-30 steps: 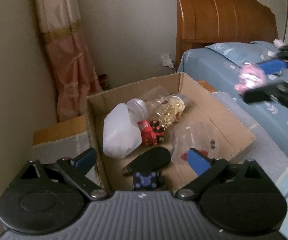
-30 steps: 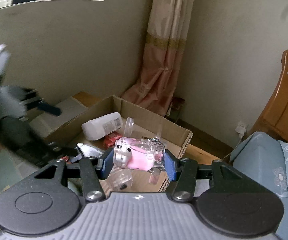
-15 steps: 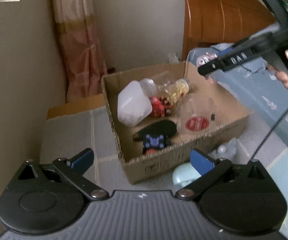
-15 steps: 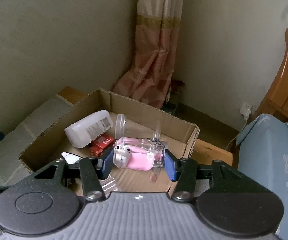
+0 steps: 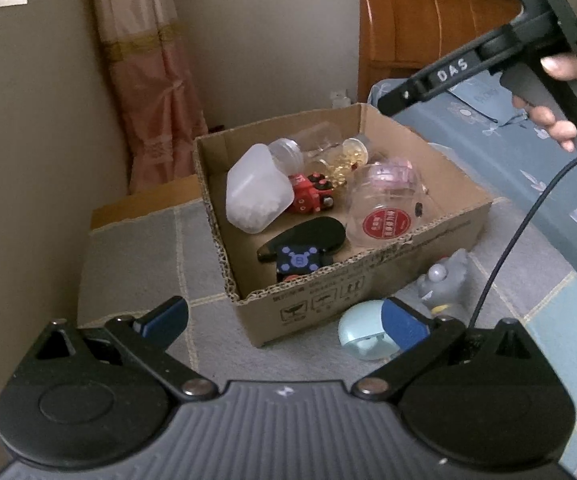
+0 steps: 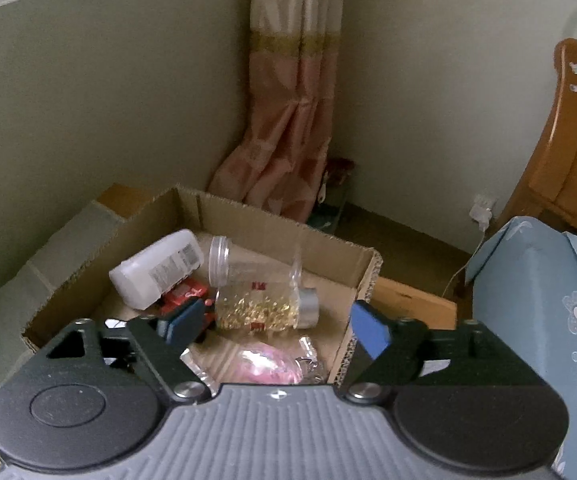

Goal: Organize rigid objects
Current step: 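Move both tools back toward the blue case and grey figure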

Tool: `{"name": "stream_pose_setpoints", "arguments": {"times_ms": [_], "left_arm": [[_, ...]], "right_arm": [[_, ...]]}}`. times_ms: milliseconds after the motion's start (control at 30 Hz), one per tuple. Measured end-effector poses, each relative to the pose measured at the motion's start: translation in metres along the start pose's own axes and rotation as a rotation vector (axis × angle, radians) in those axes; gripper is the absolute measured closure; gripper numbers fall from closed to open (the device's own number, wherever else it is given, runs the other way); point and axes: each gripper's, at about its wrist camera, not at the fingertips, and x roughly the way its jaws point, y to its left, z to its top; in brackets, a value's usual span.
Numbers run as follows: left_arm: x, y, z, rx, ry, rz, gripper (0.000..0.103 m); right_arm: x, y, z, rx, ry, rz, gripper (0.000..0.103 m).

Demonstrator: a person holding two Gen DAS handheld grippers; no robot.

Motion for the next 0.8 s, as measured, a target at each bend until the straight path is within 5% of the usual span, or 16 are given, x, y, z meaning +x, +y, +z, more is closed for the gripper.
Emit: {"name": "stream_pose_setpoints", "arguments": {"times_ms": [300, 800], "left_arm": [[-0.006, -0.009, 0.000, 0.009, 0.000, -0.008, 0.001], [-0.027, -0.024, -0.031, -0.086, -0.016, 0.041, 0.001]], "right_arm": [[-0.023, 0.006, -0.011, -0.011, -0.033, -0.002, 0.000], [-0.055, 0.041, -0.076, 0.030, -0.022, -0.045, 0.000]]}}
